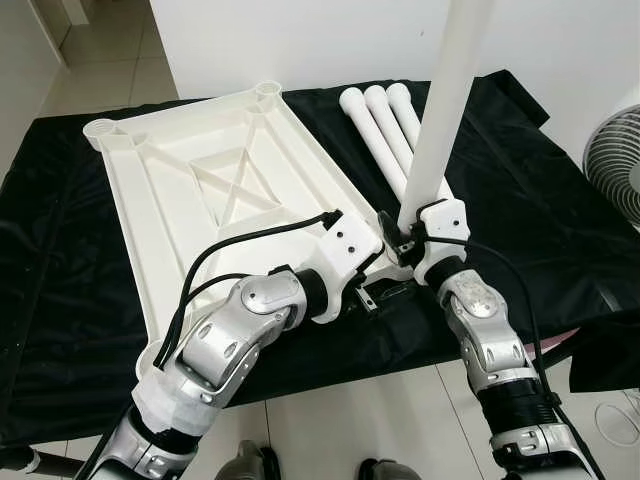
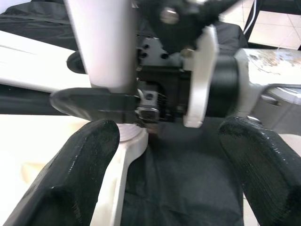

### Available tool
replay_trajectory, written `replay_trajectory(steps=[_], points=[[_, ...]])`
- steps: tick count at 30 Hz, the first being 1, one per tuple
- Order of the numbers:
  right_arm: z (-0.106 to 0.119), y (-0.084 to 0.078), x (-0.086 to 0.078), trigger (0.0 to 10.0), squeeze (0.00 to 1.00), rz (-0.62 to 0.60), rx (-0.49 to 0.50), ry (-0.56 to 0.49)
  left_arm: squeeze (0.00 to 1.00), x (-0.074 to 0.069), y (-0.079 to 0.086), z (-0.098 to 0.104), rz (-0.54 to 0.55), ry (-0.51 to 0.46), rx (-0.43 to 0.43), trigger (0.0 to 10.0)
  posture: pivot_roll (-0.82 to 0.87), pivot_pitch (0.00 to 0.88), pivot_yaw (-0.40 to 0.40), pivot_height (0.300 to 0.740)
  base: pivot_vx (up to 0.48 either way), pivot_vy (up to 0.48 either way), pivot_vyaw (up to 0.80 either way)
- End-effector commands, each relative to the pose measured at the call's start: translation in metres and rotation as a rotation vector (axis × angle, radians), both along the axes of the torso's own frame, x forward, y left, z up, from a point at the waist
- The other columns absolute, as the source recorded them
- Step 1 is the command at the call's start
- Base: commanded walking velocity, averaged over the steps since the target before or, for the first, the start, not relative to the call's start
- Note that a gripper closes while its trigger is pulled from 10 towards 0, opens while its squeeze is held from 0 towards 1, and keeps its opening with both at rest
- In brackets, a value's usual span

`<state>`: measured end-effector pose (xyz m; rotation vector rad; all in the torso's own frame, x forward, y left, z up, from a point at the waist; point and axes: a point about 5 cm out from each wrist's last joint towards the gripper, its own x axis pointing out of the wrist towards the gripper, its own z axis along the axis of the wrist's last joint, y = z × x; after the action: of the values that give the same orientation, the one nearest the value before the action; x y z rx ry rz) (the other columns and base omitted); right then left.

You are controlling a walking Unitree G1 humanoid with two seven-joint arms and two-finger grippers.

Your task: Building children table

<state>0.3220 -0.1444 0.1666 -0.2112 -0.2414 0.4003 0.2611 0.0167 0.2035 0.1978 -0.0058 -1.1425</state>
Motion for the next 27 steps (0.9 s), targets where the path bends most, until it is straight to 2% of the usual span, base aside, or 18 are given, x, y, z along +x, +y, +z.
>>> replay_trajectory(steps=[1,3,8,11,15,23,27], points=[[-0.023,-0.002,-0.005,10.0,0.0,0.012,0.006,0.087,0.0,0.0,0.001,0.003,0.008,-0.009,0.005,10.0,-0.09,0.124,0.058,0.74,0.0,0.0,0.0],[-0.025,-0.006,-0.008,10.0,0.0,0.02,0.055,0.081,0.0,0.001,0.002,0.004,0.006,-0.009,0.006,10.0,-0.09,0.128,0.062,0.74,0.0,0.0,0.0],[-0.029,-0.008,-0.01,10.0,0.0,0.024,0.093,0.092,0.0,0.001,0.002,0.004,0.003,-0.007,0.006,10.0,-0.09,0.13,0.066,0.74,0.0,0.0,0.0],[-0.036,-0.013,-0.006,10.0,0.0,-0.02,0.124,0.153,0.0,0.0,0.001,0.005,-0.001,-0.006,0.006,10.0,-0.09,0.129,0.07,0.74,0.0,0.0,0.0],[-0.039,-0.014,0.0,10.0,0.0,-0.056,0.123,0.212,0.0,0.0,0.0,0.006,-0.004,-0.006,0.005,10.0,-0.09,0.13,0.072,0.74,0.0,0.0,0.0],[-0.04,-0.009,0.005,10.0,0.0,-0.049,0.102,0.249,0.0,0.0,0.001,0.007,-0.002,-0.007,0.004,10.0,-0.09,0.129,0.074,0.74,0.0,0.0,0.0],[-0.041,-0.01,0.01,10.0,0.0,-0.059,0.134,0.286,0.0,0.0,0.002,0.007,0.005,-0.005,0.003,10.0,-0.08,0.129,0.07,0.74,0.0,0.0,0.0]])
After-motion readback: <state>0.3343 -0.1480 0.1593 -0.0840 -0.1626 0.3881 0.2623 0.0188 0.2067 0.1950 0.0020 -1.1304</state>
